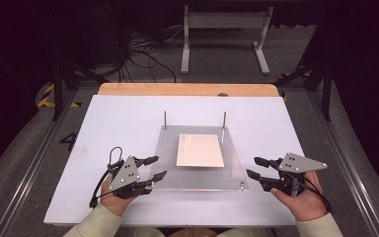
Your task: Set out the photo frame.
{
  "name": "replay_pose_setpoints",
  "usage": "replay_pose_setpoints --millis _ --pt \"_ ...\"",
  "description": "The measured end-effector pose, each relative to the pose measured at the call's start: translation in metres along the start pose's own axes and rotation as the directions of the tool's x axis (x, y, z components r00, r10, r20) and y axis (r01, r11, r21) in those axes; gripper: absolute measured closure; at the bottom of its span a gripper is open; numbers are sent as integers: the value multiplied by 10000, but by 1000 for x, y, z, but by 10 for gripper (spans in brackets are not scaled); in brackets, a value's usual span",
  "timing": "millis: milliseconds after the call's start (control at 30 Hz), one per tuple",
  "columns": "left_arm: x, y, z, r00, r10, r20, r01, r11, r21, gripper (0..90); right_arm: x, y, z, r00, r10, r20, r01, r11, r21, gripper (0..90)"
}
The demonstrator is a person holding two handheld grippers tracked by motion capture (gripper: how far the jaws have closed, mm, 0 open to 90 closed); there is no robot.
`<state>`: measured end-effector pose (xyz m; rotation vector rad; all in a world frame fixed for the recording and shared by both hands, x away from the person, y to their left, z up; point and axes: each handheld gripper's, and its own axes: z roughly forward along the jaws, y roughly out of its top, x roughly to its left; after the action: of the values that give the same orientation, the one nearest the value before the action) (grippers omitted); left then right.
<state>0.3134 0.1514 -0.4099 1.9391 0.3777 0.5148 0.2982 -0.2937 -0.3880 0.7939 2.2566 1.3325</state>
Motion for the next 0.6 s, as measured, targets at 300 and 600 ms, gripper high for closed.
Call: replay_pose_setpoints --millis 300,600 --pt "0 0 0 10000 10 31 -10 10000 16 462 21 2 11 9946 -878 -561 854 9954 -443 374" --pt "0 0 1 10000 -8 94 8 10000 -30 461 30 5 17 9811 -1782 -750 1680 9778 -1256 408"
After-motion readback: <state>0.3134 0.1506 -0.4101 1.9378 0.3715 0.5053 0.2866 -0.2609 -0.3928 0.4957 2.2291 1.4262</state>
